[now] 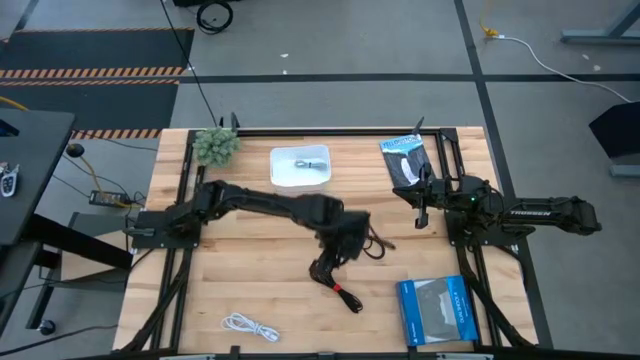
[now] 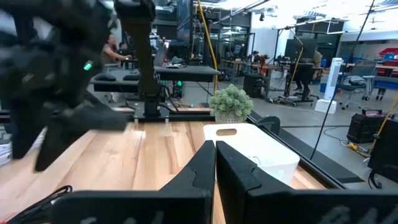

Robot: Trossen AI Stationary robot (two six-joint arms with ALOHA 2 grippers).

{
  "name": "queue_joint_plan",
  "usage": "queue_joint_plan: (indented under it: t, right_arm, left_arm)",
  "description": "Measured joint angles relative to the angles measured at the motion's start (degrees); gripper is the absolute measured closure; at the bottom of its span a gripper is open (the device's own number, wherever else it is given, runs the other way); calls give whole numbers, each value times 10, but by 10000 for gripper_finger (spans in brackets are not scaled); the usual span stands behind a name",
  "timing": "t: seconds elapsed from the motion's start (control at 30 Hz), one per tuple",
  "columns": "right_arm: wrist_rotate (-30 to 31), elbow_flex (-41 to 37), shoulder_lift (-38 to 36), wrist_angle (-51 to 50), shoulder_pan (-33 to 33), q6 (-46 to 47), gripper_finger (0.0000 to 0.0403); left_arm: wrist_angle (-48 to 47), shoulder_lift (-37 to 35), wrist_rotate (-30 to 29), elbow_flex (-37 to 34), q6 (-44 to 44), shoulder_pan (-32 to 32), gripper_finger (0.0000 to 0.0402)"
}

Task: Pick and place USB-C Cables
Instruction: Put the bottom black charger cable into the white bin

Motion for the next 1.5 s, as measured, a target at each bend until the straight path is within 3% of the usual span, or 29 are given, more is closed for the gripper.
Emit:
queue_joint_plan:
  t: [0.47, 1.1, 1.3, 1.5]
  right_arm:
    - [0, 0, 0, 0, 0, 0, 383]
    - [0, 0, 0, 0, 0, 0, 383]
    - [0, 0, 0, 1, 0, 0, 383]
    - [0, 0, 0, 0, 0, 0, 383]
  left_arm:
    - [16, 72, -53, 0, 31, -64, 223]
    - [61, 116, -28, 0, 57, -76, 227]
    - [64, 125, -18, 0, 54, -76, 244]
    - [62, 126, -18, 0, 54, -76, 297]
